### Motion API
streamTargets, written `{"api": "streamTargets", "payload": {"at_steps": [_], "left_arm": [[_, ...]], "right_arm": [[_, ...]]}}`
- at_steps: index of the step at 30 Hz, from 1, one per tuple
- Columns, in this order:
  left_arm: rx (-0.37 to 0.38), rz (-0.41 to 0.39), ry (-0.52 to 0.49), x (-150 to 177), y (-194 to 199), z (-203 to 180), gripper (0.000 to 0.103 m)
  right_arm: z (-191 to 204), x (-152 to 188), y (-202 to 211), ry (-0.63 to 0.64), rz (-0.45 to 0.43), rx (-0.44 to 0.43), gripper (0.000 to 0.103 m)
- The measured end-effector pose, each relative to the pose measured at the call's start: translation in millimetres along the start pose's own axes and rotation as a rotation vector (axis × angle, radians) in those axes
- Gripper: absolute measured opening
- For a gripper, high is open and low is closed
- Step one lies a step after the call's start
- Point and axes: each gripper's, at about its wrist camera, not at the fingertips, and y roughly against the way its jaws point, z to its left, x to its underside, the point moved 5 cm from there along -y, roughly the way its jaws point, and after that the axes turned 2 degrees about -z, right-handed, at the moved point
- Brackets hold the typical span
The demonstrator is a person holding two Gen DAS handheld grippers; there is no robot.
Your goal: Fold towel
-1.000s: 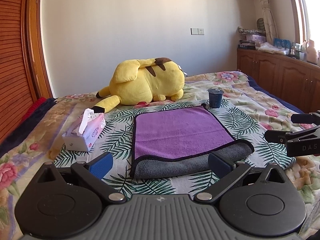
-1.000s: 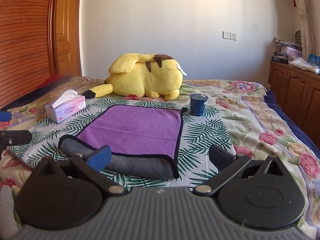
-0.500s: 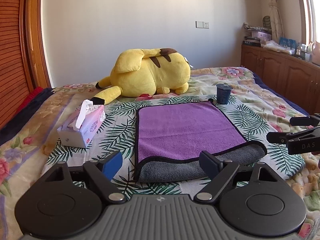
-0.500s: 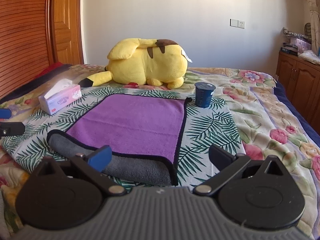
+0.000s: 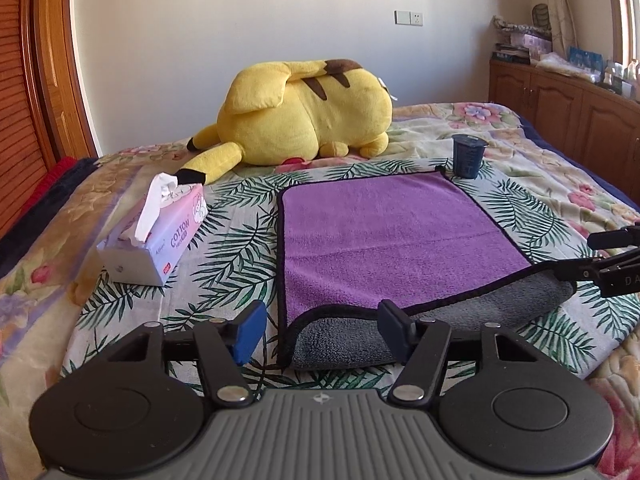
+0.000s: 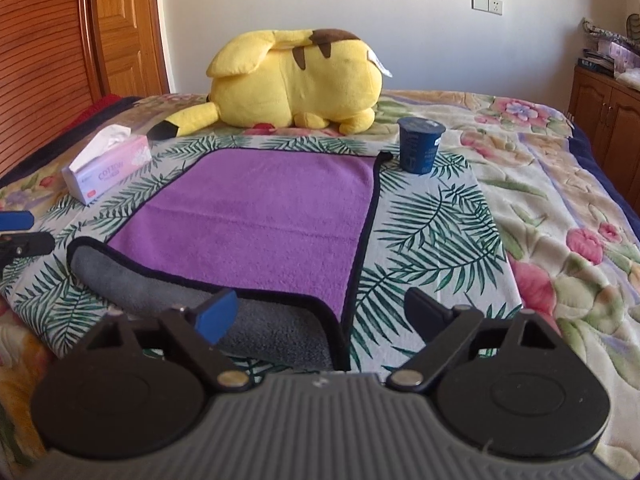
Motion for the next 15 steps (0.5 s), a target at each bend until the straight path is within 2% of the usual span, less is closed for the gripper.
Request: {"api": "streamTargets", "payload": {"at_steps": [6,15], "left_arm": [[0.015,0.033,0.044,1,-20,13,0.033],[0.042,0.070,0.085,6,-36,22,0.024]], "right_arm": [[-3,4,-12,-0.020,0.042,-0.033,0.082],[-14,8,-24,-0.065,0.089,-0.060,0.064]]}}
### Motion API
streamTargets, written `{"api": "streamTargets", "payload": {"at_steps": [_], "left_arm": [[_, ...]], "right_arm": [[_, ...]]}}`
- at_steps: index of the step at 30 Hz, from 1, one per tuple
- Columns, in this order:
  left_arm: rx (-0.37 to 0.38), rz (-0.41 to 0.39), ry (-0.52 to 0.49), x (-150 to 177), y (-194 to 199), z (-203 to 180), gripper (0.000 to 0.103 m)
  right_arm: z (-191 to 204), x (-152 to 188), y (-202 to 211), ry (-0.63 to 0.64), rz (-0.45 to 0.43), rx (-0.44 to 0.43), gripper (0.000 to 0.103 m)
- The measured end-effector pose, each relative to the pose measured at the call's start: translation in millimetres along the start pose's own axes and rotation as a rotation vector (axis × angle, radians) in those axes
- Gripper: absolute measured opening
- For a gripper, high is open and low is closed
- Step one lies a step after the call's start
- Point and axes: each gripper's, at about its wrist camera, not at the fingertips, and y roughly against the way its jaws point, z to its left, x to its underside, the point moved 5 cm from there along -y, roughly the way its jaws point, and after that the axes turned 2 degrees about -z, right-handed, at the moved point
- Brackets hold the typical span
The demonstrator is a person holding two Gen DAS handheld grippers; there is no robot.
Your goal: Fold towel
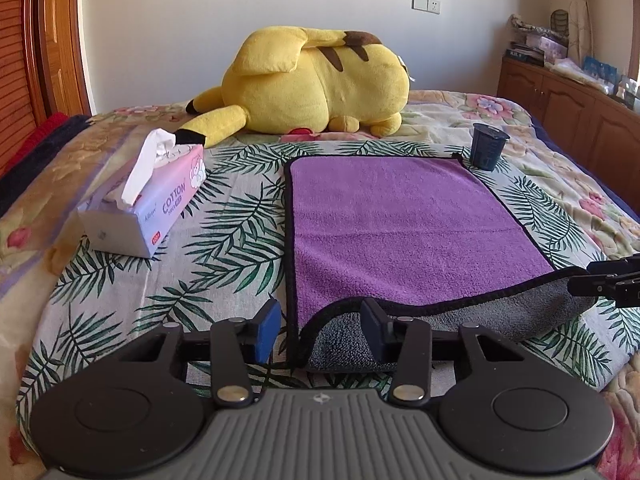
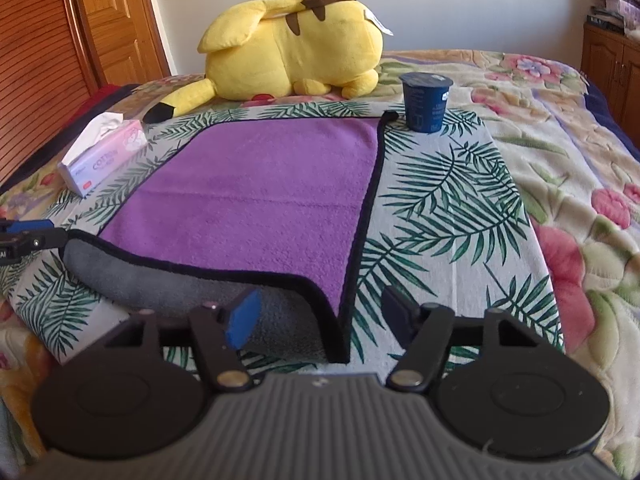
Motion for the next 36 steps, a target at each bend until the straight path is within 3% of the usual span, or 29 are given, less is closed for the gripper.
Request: {"api": "streamTargets", "payload": {"at_steps": [7,15,22,25,27,36], "left_arm": [[0.018,0.029,0.009,8,-6,0,0.010],[0.014,0.034,0.001,11,-7,-1,0.006],[0.009,0.045,-0.009,14,-10,-1,0.000],[0.007,0.041,-0.006,14,-10,0,0.000],[0.005,0.032,-0.006,13,-9,0,0.000],[0.011,0.008,-0.010,11,-5,-2,0.000]], "right_arm": [[0,3,-3,0.002,0.027,-0.020,0.054],[1,5,-5,0.000,0.051,-0.039,0.044],[3,4,-3,0.022,0.054,-0.045,0.022],[3,4,-3,0.030,0.052,-0.046,0.019],[3,3,-3,0.037,0.050,-0.042,0.009],[4,1,0,0.049,0.019,-0.042,0.005]]}}
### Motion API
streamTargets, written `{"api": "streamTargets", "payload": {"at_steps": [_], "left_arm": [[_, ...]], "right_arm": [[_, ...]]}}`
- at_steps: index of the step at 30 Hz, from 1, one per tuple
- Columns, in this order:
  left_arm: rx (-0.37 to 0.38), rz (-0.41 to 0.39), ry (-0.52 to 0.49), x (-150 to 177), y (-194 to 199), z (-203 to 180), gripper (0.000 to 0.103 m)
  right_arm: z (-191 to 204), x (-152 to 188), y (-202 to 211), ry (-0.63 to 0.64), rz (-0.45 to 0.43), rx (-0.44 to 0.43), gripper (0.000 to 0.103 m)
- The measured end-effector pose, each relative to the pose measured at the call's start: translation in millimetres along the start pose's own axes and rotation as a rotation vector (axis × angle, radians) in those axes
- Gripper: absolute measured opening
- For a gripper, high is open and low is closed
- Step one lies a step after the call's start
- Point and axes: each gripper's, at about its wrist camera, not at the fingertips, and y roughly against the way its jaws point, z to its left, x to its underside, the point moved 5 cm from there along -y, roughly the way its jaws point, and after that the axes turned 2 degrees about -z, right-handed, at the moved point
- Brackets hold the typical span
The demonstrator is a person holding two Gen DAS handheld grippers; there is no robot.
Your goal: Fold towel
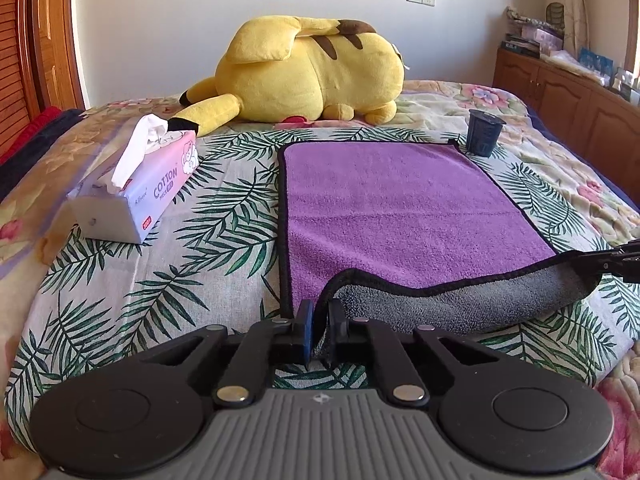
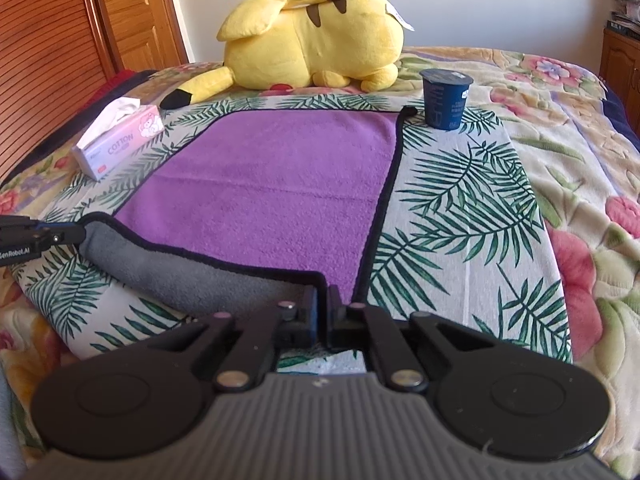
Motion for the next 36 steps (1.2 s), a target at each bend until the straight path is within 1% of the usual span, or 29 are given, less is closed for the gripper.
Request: {"api": "streamTargets", "payload": {"at_steps": [13,18,29,31,36], "left_arm": [[0.014,-0.057,0.021,-12,12,-1,0.000],[0.018,-0.093,0.020,-20,18,-2,0.000],[0.019,-0.114,-0.001,-31,9,-3,0.000],[0.032,-0.109,0.007,-31,7,-2,0.000],[0.036,-0.115,0.001,-34,6,-3,0.000]], "right_arm": [[-2,-7,7,-0.006,-0.060,0.009,0.005],[-2,-12,11,-0.003,-0.093,0.015,0.005],[-2,-18,9,0.021,-0.118,0.025,0.005],[-3,-19,7,0.020,-0.115,0.023,0.005],[-4,-19,1,0.027,-0.105,0.025,0.004]]}}
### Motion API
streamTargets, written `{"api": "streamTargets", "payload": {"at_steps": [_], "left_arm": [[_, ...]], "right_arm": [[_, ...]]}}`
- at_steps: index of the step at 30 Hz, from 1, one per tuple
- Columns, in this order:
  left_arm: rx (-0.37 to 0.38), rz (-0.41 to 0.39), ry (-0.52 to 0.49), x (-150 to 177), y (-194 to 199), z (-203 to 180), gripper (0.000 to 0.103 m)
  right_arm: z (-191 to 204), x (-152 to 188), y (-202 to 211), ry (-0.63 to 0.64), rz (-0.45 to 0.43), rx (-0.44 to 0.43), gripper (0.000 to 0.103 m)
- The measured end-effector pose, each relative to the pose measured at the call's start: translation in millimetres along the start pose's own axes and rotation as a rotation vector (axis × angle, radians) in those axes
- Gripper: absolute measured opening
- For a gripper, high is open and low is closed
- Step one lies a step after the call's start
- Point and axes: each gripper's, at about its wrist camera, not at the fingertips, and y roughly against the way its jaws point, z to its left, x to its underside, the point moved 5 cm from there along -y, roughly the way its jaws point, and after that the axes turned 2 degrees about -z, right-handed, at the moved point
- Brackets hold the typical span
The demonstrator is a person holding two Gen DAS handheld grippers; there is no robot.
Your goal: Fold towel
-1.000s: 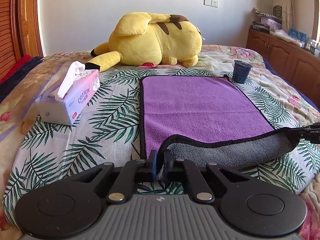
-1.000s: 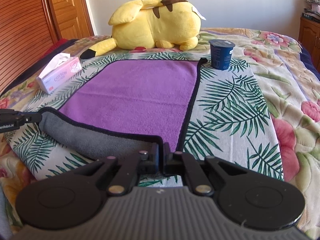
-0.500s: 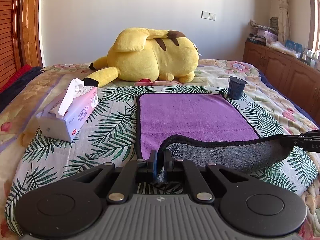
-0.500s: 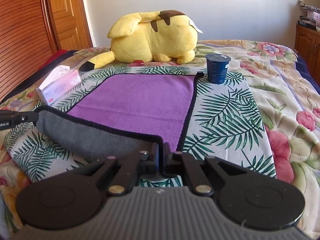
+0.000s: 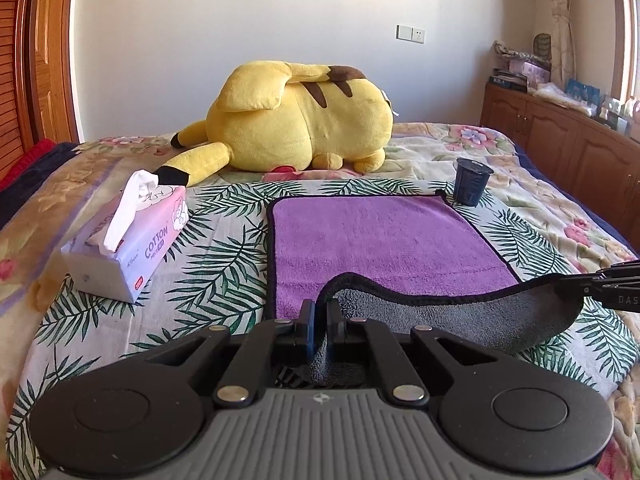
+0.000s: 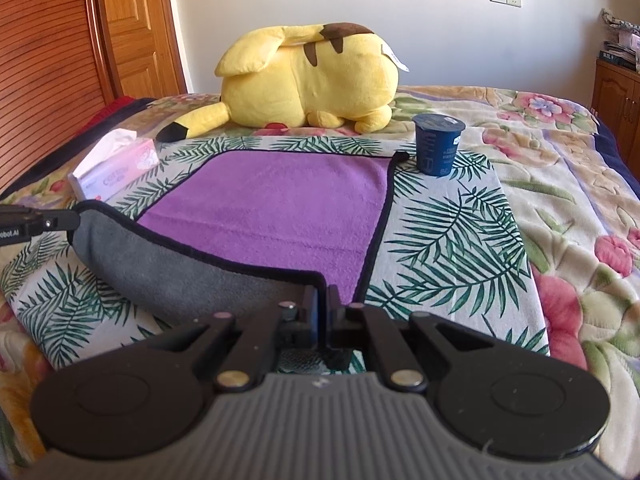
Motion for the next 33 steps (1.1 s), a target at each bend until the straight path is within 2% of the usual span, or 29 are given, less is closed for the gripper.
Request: {"api": "streamTargets", "payload": {"at_steps": [16,33], "left_arm": [[0.002,0.006,-0.030,-10,-15,1,0.000],[0.000,-0.066,-0.076,-47,-20,3,0.000]], "right_arm": [[-3,-13,-8,0.033,-0.023,0.006,0.004],[-4,-49,-12,0.083,-0.105,0.019,0.004]]}}
